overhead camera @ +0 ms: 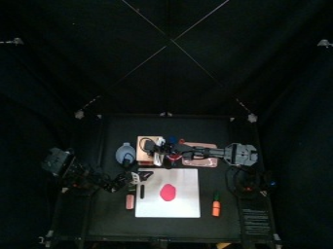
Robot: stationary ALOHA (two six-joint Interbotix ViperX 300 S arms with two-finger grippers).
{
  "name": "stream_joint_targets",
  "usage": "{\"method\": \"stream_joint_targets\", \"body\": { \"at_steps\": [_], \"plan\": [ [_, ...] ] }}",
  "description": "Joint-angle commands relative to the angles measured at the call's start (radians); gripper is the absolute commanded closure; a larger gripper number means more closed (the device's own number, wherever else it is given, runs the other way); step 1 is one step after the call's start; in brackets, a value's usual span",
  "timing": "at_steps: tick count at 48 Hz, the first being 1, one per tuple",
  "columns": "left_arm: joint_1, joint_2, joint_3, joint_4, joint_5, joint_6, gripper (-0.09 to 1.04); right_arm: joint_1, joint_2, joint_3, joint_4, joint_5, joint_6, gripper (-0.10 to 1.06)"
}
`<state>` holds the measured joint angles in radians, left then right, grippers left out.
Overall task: Get the cutter from the drawer then cut the dough then place the extra dough in the bowl
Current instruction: Open the drawer
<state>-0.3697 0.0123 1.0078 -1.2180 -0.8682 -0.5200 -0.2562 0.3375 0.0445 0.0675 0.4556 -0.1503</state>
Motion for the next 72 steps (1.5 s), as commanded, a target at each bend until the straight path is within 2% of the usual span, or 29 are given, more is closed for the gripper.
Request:
{"method": "stream_joint_targets", "body": {
  "at_steps": [1,8,22,56,65,72],
  "plan": [
    [0.018,0.012,-0.015,-0.052,-0.003,0.002,-0.03,0.002,-0.015,-0.006,0.000,0.012,0.000,0.94],
    [0.067,0.041,-0.020,-0.080,-0.002,0.008,-0.03,0.003,-0.017,0.011,0.000,0.012,0.000,0.94],
    [0.153,0.072,-0.052,-0.026,0.012,0.012,-0.03,0.008,-0.017,0.028,0.005,0.012,0.009,0.94],
    [0.175,0.112,-0.058,-0.037,0.017,0.031,-0.02,0.018,-0.015,0.031,0.006,0.008,0.017,0.94],
    [0.176,0.110,-0.071,-0.035,0.015,0.049,0.03,0.020,-0.014,0.031,0.006,0.008,0.018,0.94],
    [0.178,0.112,-0.067,-0.037,0.015,0.058,0.14,0.020,-0.009,0.031,0.006,0.008,0.018,0.94]
  ]
}}
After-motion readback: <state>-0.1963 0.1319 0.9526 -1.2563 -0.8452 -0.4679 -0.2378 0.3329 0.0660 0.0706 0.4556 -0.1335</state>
